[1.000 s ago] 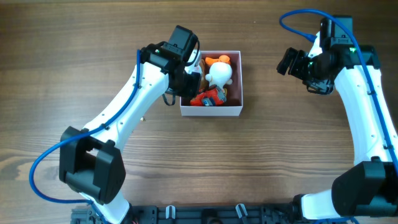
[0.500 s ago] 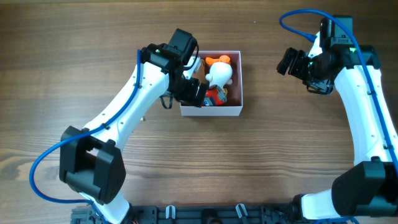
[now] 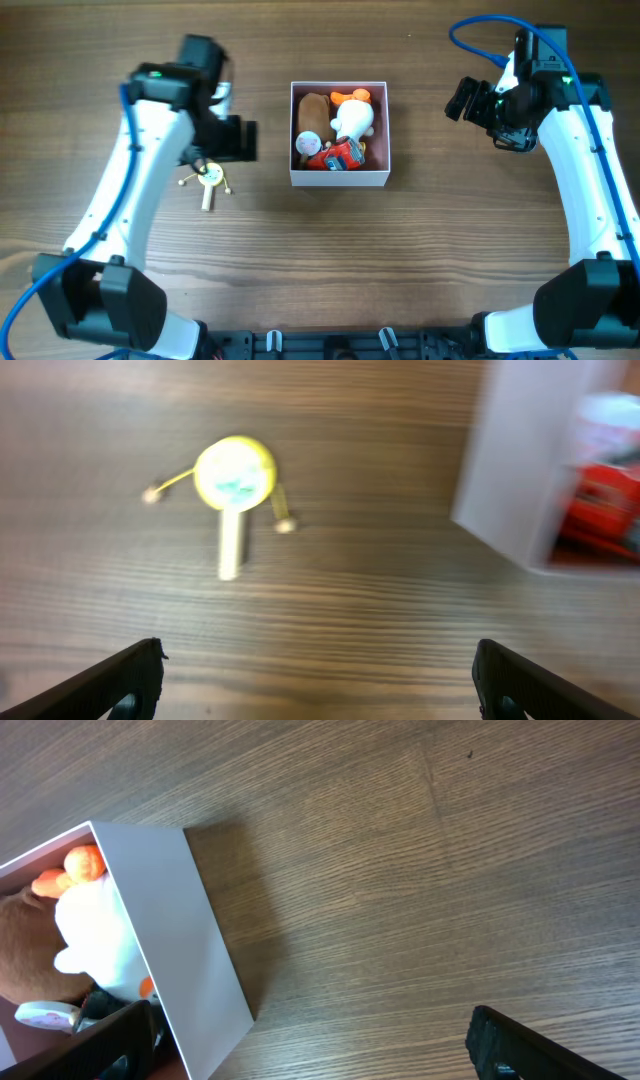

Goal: Pack container
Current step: 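Grasp the yellow cat rattle drum by its handle with the left gripper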

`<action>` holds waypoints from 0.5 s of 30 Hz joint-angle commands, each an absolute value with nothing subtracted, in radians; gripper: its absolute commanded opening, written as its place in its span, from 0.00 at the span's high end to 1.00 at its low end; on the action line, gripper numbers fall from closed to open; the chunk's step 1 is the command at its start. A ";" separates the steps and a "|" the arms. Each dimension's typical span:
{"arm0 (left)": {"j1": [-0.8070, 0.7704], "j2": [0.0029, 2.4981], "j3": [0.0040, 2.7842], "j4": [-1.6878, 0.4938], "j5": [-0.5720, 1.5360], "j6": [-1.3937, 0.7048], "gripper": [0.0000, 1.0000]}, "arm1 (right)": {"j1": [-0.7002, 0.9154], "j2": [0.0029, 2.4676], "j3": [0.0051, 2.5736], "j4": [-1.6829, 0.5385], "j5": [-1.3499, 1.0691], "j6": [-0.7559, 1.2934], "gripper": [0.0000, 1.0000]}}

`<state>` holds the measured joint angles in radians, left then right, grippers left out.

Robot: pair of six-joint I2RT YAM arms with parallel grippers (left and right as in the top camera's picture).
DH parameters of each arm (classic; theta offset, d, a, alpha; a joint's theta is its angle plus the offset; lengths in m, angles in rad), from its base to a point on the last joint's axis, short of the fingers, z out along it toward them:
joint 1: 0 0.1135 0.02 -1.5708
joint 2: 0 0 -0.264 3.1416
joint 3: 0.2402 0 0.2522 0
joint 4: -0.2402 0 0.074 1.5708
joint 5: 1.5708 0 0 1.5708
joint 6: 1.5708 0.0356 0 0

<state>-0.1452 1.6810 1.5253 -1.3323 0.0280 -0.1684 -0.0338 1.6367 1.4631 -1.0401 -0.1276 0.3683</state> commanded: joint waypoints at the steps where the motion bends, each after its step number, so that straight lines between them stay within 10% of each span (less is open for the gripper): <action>1: -0.031 1.682 1.379 -1.285 0.101 -0.226 0.00 | -0.034 1.647 1.461 -1.041 -0.136 0.367 0.01; 8: 0.044 1.682 1.119 -1.046 0.121 -0.213 0.34 | -0.034 1.647 1.461 -1.040 -0.136 0.366 0.01; 15: 0.043 1.682 0.981 -0.833 0.119 -0.194 0.46 | -0.034 1.647 1.461 -1.041 -0.136 0.366 0.01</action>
<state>0.0395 1.6829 1.0355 -0.8864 0.1036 -0.2153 -0.0338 1.6367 1.4631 -1.0401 -0.1276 0.3687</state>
